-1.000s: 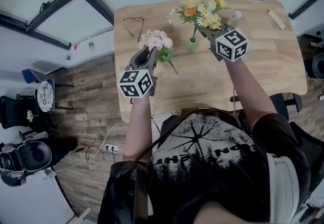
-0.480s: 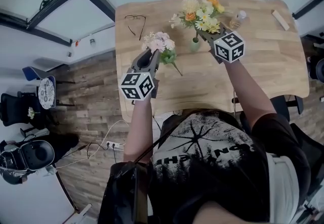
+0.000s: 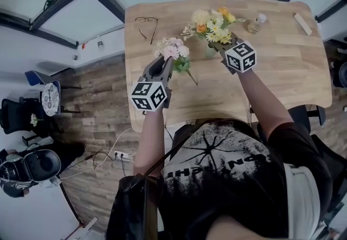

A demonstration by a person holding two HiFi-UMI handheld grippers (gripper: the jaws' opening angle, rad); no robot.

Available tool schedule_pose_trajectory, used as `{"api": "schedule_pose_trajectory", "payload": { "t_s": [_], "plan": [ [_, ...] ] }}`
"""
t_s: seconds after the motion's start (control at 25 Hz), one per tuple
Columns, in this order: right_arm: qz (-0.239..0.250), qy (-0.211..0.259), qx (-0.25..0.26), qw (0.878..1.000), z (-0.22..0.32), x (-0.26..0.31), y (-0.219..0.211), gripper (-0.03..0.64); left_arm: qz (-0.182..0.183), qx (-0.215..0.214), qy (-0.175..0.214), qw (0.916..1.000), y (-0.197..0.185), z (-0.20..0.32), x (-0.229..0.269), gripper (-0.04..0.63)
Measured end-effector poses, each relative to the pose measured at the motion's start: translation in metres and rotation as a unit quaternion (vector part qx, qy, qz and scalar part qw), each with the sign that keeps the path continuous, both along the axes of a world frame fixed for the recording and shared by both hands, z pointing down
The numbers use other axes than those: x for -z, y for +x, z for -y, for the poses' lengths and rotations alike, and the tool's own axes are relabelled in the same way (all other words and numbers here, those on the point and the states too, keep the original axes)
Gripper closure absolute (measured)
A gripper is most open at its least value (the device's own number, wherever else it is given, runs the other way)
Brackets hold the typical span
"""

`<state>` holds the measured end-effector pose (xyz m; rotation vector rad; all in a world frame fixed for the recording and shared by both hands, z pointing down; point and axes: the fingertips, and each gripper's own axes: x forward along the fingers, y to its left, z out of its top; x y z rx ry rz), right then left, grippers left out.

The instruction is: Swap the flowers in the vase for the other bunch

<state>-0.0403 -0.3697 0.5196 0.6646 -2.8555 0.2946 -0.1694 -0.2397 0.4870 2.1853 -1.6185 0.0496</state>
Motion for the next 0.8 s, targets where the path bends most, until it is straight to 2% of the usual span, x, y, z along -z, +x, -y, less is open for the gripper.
{"api": "schedule_pose_trajectory", "payload": {
  "t_s": [0.36,0.8],
  "plan": [
    [-0.022,-0.011,-0.003,1.000,-0.004,-0.022,-0.004,0.532,-0.002,-0.008,0.002,1.0000,0.005,0.000,0.000,0.503],
    [-0.017,-0.017,-0.004,1.000,-0.001,-0.027,-0.001,0.526,-0.003,-0.014,0.000,0.9999,0.013,0.001,-0.003,0.503]
  ]
}}
